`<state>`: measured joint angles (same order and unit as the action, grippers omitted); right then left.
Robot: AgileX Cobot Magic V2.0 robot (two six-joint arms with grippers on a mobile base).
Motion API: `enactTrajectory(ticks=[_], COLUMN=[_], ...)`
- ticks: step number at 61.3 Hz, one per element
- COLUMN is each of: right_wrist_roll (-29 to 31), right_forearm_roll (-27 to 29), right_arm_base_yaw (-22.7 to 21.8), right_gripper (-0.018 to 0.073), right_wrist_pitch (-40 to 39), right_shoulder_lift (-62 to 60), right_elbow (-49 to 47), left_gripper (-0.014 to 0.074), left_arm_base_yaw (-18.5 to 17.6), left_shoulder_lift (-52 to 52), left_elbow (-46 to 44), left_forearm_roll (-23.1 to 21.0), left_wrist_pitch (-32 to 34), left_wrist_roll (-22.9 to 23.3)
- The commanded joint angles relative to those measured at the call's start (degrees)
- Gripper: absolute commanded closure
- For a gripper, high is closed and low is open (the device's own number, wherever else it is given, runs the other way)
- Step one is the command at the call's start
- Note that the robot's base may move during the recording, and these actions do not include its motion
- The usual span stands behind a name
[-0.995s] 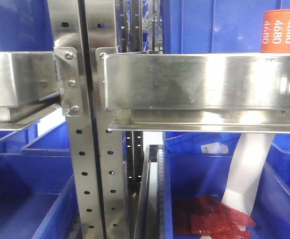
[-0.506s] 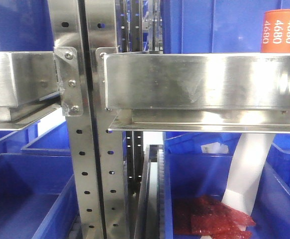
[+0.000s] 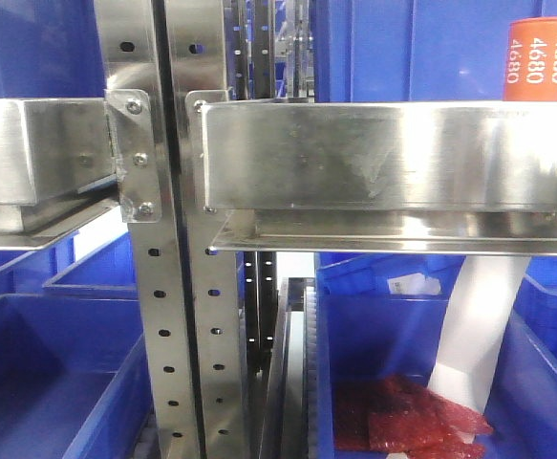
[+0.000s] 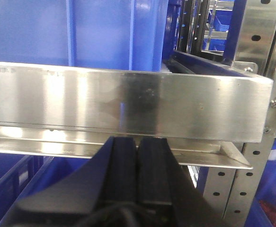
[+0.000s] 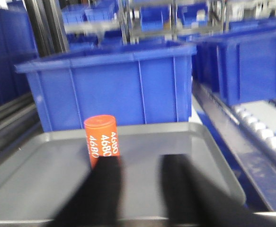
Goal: Grab orange capacitor from left shelf to right conveyor
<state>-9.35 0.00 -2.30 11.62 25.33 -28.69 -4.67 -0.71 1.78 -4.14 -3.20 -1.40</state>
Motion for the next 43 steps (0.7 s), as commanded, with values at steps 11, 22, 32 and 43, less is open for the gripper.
enactTrajectory(ticks=[11,22,32,43], right_wrist_roll=[-0.08,-0.08,-0.08,-0.08], right_forearm_roll=[-2.06,-2.24,-2.24,-4.23], right_arm_base_yaw=[5.70,7.52,7.52,7.52], right_gripper=[-0.0045,-0.0045,-0.0045,-0.0045], right_wrist_pitch=[-11.62,-20.72,-24.54,-24.90], right_shoulder_lift=[14.30,23.78,31.48,39.22], right_elbow=[-3.24,-3.24,-5.88,-12.47], left_gripper=[0.0723,0.0723,0.0723,0.0723], left_arm_base_yaw=[0.08,0.08,0.08,0.08], left_shoulder_lift=[-0.73,-0.73,-0.73,-0.73], left_elbow=[-0.22,-0.22,-0.22,-0.22], left_forearm_roll=[-0.10,-0.10,-0.10,-0.10], left_wrist_pitch=[4.89,4.89,4.89,4.89], left_wrist_roll=[0.00,0.00,0.00,0.00])
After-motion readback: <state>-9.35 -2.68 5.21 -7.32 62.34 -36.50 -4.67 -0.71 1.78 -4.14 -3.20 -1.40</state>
